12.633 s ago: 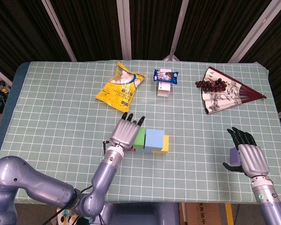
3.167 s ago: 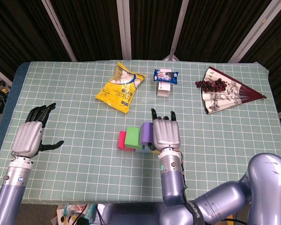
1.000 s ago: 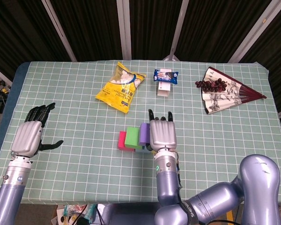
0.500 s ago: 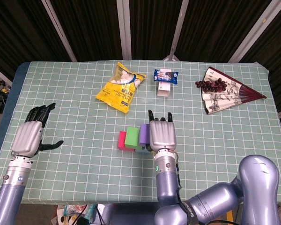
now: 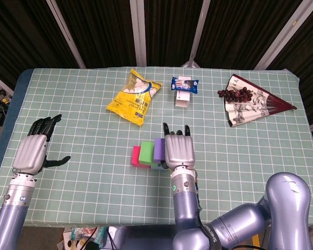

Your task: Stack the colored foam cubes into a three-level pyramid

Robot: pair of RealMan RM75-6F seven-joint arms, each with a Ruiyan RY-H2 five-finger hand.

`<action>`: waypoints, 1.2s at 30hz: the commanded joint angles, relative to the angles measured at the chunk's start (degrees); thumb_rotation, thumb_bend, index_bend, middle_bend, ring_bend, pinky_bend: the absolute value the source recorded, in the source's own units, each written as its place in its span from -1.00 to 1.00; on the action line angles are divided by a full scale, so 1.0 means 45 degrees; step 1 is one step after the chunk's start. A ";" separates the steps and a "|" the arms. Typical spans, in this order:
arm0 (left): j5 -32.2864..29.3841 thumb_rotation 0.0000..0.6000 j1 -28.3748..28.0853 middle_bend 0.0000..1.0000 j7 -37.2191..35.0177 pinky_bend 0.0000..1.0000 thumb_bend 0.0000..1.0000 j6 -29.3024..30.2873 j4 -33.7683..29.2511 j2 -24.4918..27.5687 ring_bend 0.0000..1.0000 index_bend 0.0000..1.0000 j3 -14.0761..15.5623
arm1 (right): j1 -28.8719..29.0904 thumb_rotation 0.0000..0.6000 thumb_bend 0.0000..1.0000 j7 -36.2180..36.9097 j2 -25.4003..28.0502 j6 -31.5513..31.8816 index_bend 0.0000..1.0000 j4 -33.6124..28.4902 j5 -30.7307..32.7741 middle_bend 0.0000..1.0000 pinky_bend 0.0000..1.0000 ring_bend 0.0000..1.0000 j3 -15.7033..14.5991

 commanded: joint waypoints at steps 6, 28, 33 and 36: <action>-0.0021 1.00 0.0001 -0.77 0.0028 -0.93 -0.87 0.0018 -0.0034 0.0017 -0.84 -1.00 -0.0002 | -0.0020 1.00 -0.43 0.0119 -0.0082 -0.0046 -1.00 -0.0012 -0.0235 -0.05 -1.00 -0.61 -0.0011; -0.0131 1.00 -0.0036 -0.77 0.0165 -0.93 -0.87 0.0000 -0.0062 0.0018 -0.84 -1.00 0.0021 | -0.0162 1.00 -0.43 0.0052 -0.0223 -0.0099 -1.00 0.0212 -0.0494 -0.13 -1.00 -0.68 -0.0123; -0.0131 1.00 -0.0038 -0.77 0.0193 -0.93 -0.87 0.0006 -0.0085 0.0017 -0.84 -1.00 0.0034 | -0.0201 1.00 -0.43 0.0055 -0.0262 -0.0168 -1.00 0.0200 -0.0499 -0.25 -1.00 -0.76 -0.0122; -0.0135 1.00 -0.0039 -0.77 0.0198 -0.93 -0.87 0.0010 -0.0101 0.0022 -0.84 -1.00 0.0035 | -0.0226 1.00 -0.43 0.0156 -0.0302 -0.0224 -1.00 0.0197 -0.0605 -0.31 -1.00 -0.78 -0.0103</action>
